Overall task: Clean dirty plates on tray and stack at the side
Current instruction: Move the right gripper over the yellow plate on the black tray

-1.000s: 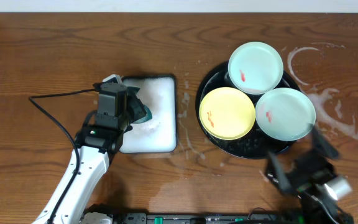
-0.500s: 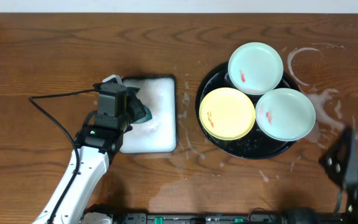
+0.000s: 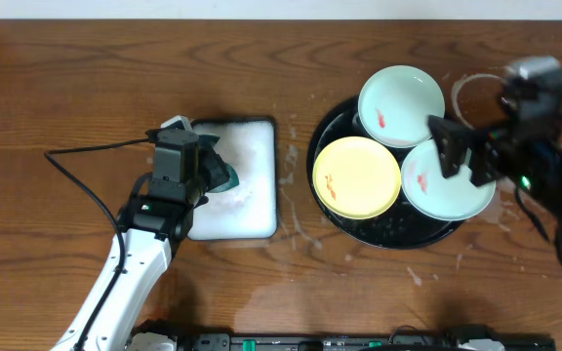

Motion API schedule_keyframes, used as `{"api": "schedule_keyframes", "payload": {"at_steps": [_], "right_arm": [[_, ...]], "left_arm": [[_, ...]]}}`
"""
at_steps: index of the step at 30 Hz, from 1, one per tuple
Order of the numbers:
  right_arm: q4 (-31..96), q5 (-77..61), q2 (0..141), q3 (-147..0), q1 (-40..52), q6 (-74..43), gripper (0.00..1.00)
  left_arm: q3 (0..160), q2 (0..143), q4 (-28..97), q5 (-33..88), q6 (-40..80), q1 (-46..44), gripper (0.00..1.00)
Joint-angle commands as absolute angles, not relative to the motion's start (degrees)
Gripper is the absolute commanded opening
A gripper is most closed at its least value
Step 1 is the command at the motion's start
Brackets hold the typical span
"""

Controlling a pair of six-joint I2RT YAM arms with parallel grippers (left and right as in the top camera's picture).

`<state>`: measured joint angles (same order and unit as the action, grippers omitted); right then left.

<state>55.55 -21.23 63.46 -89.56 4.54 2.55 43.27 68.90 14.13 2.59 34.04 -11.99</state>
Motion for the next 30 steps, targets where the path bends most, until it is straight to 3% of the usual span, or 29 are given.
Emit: {"api": "schedule_keyframes", "payload": {"at_steps": [1, 4, 7, 8, 11, 14, 18, 24, 25, 30], "right_arm": [[56.6, -43.8, 67.8, -92.1, 4.9, 0.7, 0.99], [56.9, -55.8, 72.3, -92.1, 5.0, -0.4, 0.97], [56.2, -52.5, 75.5, -92.1, 6.8, -2.2, 0.77], [56.4, -49.3, 76.2, -92.1, 7.6, -4.0, 0.75], [58.0, -33.3, 77.6, -92.1, 11.9, -9.8, 0.81], [59.8, -19.2, 78.4, -92.1, 18.0, -9.9, 0.93], [62.7, -8.7, 80.6, -92.1, 24.9, -10.7, 0.98], [67.9, -2.2, 89.3, -92.1, 30.6, -15.9, 0.94], [67.9, -2.4, 91.2, -92.1, 31.3, -16.8, 0.99], [67.0, -7.8, 99.1, -92.1, 33.9, -17.4, 0.99]], "left_arm": [[44.5, 68.6, 14.1, 1.7, 33.3, -11.7, 0.07], [44.5, 68.6, 14.1, 1.7, 33.3, -11.7, 0.07], [44.5, 68.6, 14.1, 1.7, 33.3, -11.7, 0.07], [44.5, 68.6, 14.1, 1.7, 33.3, -11.7, 0.08], [44.5, 68.6, 14.1, 1.7, 33.3, -11.7, 0.07], [44.5, 68.6, 14.1, 1.7, 33.3, -11.7, 0.07], [44.5, 68.6, 14.1, 1.7, 33.3, -11.7, 0.07], [44.5, 68.6, 14.1, 1.9, 33.3, -11.7, 0.08], [44.5, 68.6, 14.1, 1.9, 33.3, -11.7, 0.08], [44.5, 68.6, 14.6, 1.9, 33.3, -11.7, 0.07]]}}
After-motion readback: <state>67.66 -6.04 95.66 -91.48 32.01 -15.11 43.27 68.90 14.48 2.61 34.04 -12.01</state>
